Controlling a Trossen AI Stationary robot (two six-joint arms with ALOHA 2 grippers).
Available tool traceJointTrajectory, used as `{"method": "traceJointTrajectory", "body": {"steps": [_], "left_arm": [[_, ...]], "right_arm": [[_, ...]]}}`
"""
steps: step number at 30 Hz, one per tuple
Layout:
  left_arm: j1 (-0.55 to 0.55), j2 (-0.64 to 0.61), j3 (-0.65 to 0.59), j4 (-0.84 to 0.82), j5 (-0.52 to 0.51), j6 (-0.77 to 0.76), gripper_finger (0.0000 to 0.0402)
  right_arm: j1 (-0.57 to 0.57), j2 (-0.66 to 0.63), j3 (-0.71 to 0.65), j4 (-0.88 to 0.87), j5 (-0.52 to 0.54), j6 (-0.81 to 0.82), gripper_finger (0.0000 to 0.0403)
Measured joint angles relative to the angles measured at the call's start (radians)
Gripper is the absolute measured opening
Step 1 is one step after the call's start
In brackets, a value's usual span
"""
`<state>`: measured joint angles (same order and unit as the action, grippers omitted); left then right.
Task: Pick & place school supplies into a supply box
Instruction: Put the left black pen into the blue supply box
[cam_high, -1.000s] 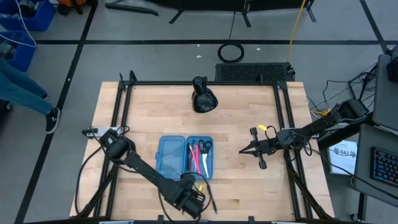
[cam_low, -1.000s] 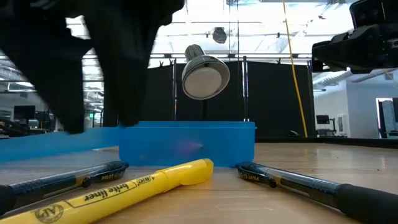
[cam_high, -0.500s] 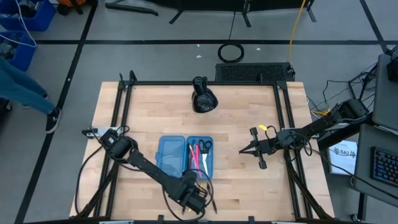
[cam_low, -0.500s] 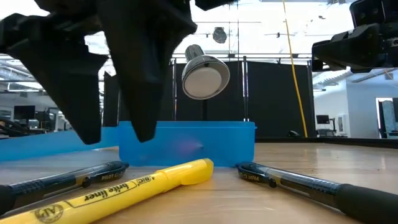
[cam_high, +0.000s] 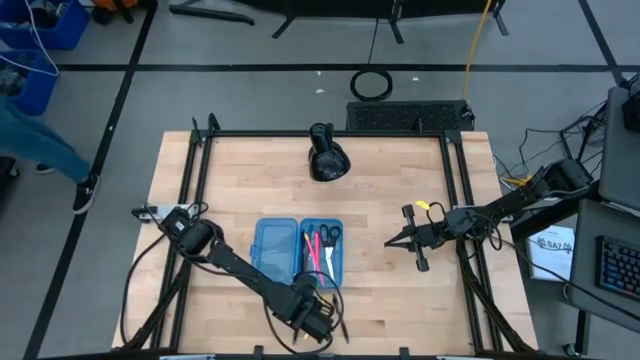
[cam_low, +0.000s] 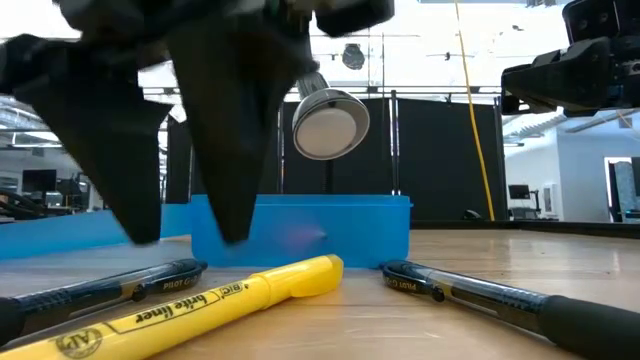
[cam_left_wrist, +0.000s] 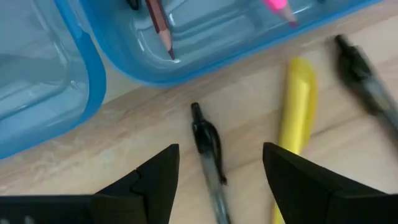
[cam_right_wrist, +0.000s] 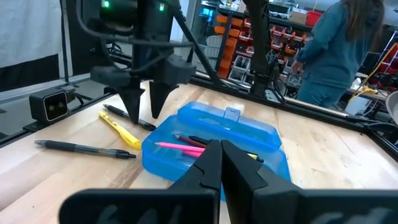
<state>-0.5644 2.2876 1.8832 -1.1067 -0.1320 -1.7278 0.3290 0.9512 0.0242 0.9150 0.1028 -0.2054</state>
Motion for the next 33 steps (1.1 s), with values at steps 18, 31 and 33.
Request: {"method": "traceJointTrajectory", "body": {"steps": [18, 31, 33], "left_arm": [[0.014, 0.087, -0.004, 0.042, 0.096, 0.047, 0.0181], [0.008, 0.085, -0.006, 0.068, 0.121, 0.086, 0.0034], [0.003, 0.085, -0.006, 0.068, 0.107, 0.085, 0.0034]], "right_arm": [[0.0, 0.0, 0.0, -0.008, 0.0, 0.003, 0.0], [0.0, 0.0, 0.0, -0.008, 0.0, 0.027, 0.0], [0.0, 0.0, 0.0, -0.008, 0.0, 0.029, 0.0]]}}
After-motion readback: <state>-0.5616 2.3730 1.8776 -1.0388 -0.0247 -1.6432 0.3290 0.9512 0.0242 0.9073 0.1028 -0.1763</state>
